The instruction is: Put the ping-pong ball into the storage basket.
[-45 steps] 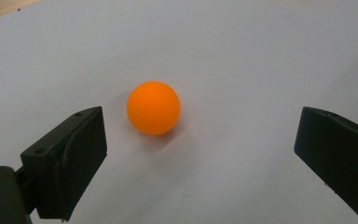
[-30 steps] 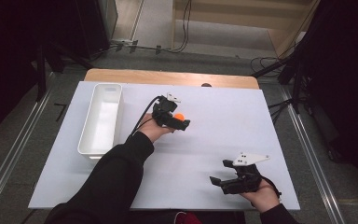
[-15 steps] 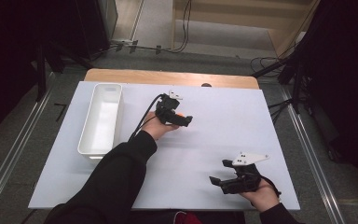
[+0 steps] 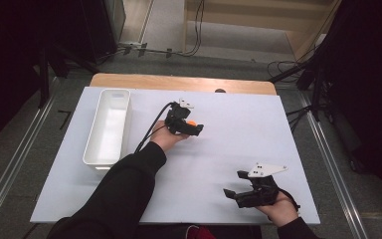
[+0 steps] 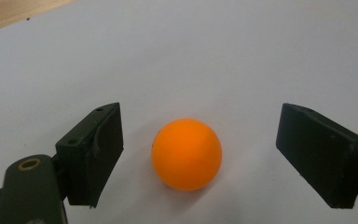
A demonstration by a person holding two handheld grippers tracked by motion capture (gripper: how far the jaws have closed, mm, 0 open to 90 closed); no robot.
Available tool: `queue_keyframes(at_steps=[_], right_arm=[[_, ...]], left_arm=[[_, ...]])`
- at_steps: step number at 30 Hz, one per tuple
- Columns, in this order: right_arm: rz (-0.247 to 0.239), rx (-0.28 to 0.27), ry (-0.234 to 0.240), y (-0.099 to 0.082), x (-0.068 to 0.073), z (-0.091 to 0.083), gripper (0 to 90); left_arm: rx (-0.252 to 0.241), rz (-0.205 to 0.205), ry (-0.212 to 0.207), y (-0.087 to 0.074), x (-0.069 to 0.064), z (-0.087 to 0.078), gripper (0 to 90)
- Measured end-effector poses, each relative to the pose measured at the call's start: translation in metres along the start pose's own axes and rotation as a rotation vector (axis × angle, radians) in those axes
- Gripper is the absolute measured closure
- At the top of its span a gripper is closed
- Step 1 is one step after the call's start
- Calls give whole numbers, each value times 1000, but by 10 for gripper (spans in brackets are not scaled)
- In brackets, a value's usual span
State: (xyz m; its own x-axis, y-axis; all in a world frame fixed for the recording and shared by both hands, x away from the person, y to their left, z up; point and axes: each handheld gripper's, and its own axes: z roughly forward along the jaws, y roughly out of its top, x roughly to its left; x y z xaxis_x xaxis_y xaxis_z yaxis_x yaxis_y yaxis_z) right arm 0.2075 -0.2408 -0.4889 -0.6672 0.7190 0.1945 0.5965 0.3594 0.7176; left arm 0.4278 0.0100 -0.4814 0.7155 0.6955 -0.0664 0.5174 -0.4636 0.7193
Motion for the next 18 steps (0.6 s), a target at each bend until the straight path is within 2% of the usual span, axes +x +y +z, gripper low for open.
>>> queue_keyframes(at_steps=[5, 12, 18], right_arm=[[-4, 4, 4, 0, 1, 0, 150], [-11, 4, -2, 0, 1, 1, 150], [-10, 11, 5, -1, 2, 1, 150]], left_arm=[[31, 16, -2, -5, 0, 5, 152], [41, 17, -7, -9, -2, 11, 152], [58, 33, -4, -12, -4, 15, 153]])
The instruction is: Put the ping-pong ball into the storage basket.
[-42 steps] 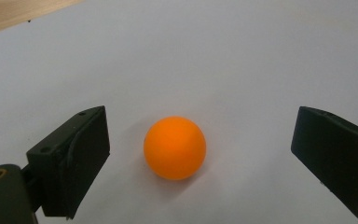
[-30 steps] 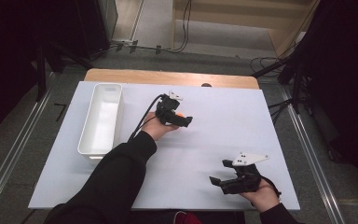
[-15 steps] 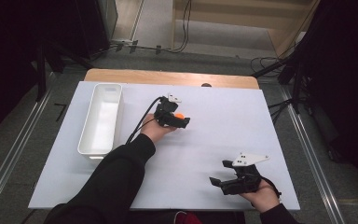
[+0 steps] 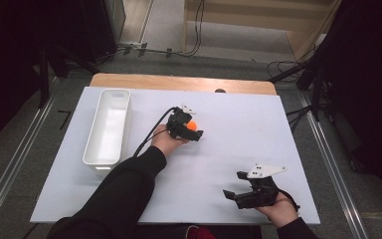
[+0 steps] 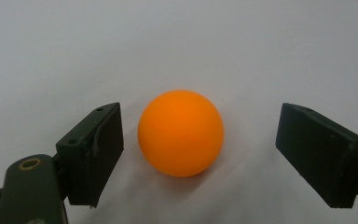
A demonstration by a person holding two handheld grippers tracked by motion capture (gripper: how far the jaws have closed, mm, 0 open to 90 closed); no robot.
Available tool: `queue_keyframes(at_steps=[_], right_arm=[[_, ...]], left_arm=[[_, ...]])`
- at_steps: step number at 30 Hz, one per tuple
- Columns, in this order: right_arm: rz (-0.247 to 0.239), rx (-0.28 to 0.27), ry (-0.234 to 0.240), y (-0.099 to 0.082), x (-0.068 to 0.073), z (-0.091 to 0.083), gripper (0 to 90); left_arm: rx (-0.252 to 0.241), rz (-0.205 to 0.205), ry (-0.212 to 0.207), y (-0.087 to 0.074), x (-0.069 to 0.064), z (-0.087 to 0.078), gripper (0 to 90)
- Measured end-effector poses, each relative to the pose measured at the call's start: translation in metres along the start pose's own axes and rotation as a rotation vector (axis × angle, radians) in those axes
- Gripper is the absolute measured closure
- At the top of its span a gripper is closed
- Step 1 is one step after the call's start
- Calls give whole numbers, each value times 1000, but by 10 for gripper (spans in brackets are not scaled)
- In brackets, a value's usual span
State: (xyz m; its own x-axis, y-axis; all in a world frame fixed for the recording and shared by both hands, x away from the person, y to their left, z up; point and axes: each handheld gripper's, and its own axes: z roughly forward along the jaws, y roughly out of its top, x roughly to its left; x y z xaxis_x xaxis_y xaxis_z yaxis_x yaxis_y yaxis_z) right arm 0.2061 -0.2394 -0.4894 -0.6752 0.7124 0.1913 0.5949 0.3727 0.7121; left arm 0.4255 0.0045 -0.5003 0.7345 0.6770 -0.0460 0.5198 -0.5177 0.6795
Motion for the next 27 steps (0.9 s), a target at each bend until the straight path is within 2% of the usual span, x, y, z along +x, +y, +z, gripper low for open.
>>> queue_keyframes(at_steps=[10, 15, 20, 21, 22, 27], right_arm=[[-1, 1, 0, 0, 0, 0, 150], [-3, 0, -1, 0, 0, 1, 150], [-2, 0, -2, 0, 0, 1, 150], [-5, -1, -3, 0, 0, 1, 150], [-5, -1, -3, 0, 0, 1, 150], [-5, -1, 1, 0, 0, 1, 150]], left_arm=[[20, 5, 20, -4, 0, 6, 171], [18, 19, 38, -5, 1, 5, 227], [16, 26, 64, -5, 1, 5, 327], [2, 26, 71, -7, 1, 4, 327], [-14, 23, 71, -9, 3, 3, 417], [-20, 14, 69, -9, 6, 2, 496]])
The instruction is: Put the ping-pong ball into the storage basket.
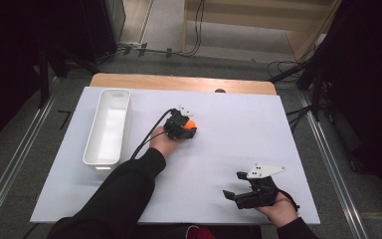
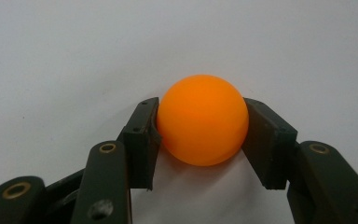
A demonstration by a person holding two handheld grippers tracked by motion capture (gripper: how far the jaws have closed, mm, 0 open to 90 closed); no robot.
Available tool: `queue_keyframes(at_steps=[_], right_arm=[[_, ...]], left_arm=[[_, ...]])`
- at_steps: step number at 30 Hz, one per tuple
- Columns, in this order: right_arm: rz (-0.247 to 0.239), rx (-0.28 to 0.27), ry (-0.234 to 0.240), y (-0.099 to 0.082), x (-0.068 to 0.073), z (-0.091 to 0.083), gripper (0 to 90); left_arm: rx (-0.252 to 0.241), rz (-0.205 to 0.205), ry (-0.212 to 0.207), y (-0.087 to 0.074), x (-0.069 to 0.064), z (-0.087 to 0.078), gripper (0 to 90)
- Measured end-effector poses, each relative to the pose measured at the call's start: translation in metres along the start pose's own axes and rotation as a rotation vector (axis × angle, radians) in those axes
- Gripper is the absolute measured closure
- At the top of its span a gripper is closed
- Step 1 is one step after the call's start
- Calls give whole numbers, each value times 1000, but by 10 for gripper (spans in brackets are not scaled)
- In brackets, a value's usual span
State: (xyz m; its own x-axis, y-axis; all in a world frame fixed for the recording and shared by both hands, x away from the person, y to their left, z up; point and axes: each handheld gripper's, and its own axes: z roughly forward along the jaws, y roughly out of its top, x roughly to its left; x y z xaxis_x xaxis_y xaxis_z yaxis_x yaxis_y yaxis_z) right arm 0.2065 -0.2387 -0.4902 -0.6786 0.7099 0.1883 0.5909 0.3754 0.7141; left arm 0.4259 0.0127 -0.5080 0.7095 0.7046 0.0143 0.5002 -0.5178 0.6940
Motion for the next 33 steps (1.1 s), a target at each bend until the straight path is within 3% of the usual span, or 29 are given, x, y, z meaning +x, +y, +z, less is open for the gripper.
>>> queue_keyframes(at_steps=[7, 23, 29, 33], right_arm=[[5, 0, -3, 0, 0, 0, 150], [1, 4, -3, 0, 0, 0, 150], [1, 8, -1, 0, 0, 0, 150], [-2, 10, 0, 0, 0, 0, 150]], left_arm=[[-1, 9, 5, 0, -1, 0, 498], [-24, -1, -26, 6, -5, -7, 498], [-36, -16, -44, 8, -6, -11, 498], [-28, -56, -69, 11, -5, -15, 498]])
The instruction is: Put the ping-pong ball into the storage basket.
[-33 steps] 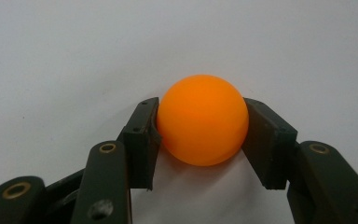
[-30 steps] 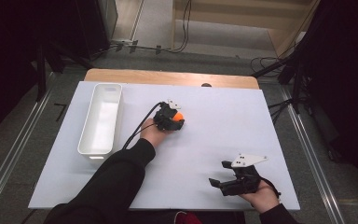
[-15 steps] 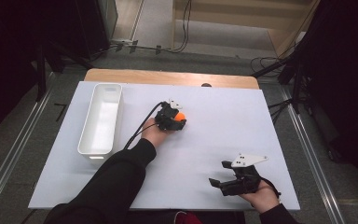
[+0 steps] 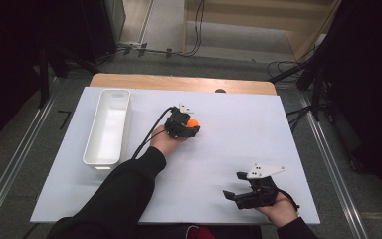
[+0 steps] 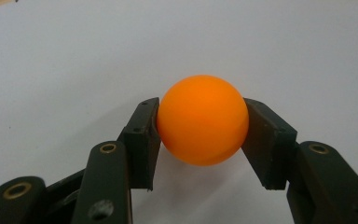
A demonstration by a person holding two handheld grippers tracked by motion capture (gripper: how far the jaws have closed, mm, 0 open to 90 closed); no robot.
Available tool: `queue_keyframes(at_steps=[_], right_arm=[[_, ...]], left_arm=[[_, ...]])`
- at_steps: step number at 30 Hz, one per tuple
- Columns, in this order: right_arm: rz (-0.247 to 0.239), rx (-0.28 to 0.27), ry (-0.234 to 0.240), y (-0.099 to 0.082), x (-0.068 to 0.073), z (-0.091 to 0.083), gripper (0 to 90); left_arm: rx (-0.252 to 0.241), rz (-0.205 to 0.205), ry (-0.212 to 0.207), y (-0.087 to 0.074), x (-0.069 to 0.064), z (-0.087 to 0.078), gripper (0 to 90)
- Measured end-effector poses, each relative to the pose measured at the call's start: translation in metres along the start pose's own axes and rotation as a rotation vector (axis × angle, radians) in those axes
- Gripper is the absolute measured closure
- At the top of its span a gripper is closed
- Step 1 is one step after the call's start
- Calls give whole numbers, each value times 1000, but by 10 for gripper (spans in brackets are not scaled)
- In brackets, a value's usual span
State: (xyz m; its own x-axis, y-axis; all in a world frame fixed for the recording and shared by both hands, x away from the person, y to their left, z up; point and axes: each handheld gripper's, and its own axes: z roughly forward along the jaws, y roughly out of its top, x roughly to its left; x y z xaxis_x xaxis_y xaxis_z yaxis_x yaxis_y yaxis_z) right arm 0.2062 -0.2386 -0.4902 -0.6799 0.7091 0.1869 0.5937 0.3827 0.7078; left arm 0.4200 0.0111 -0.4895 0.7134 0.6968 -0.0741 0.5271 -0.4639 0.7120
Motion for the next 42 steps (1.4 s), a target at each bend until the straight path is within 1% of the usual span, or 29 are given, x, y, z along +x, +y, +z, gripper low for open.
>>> queue_keyframes(at_steps=[2, 3, 6, 10, 11, 12, 13, 14, 15, 18, 19, 20, 22, 23, 25, 32, 39, 42], right_arm=[[0, 1, 0, 0, 0, 0, 150], [-1, 1, -3, 0, 0, 0, 150], [0, 1, -3, 0, 0, 0, 150], [-2, 1, -2, 0, 0, 0, 150], [-5, 1, -2, 0, 0, 0, 150], [-5, 1, -2, 0, 0, 0, 150], [-3, 4, 0, 0, 0, 0, 150], [-3, 4, 0, 0, 0, 0, 150], [-7, 1, -1, 0, 0, 0, 150], [-5, 0, -2, 0, 0, 0, 150], [-1, -2, 1, 0, 0, 0, 150], [-1, -2, 1, 0, 0, 0, 150], [1, -3, -1, 0, 0, -1, 150], [-2, -4, -1, 0, 0, -1, 150], [1, -1, 1, 0, -1, -1, 150], [1, 1, 3, 1, 0, 0, 150], [2, 2, 3, 1, -1, 0, 150], [0, 2, 3, 1, -1, 1, 150]], left_arm=[[11, -3, -2, 2, -1, -4, 498], [15, 4, -4, 3, -2, -6, 498], [19, -4, -19, 5, -2, -10, 498], [20, 0, -22, 7, -4, -16, 498], [12, 0, -27, 9, -5, -19, 498], [12, 0, -27, 9, -5, -19, 498], [9, 5, -24, 10, -6, -23, 498], [9, 5, -24, 10, -6, -23, 498], [10, 5, -30, 10, -6, -26, 498], [23, 2, -44, 12, -6, -32, 498], [30, -7, -52, 13, -5, -37, 498], [30, -7, -52, 13, -5, -37, 498], [30, -20, -66, 14, -6, -44, 498], [30, -20, -66, 14, -6, -44, 498], [35, -5, -69, 16, -9, -50, 498], [42, -5, -86, 19, -13, -56, 499], [57, -20, -109, 24, -15, -68, 499], [62, -10, -108, 26, -16, -73, 499]])
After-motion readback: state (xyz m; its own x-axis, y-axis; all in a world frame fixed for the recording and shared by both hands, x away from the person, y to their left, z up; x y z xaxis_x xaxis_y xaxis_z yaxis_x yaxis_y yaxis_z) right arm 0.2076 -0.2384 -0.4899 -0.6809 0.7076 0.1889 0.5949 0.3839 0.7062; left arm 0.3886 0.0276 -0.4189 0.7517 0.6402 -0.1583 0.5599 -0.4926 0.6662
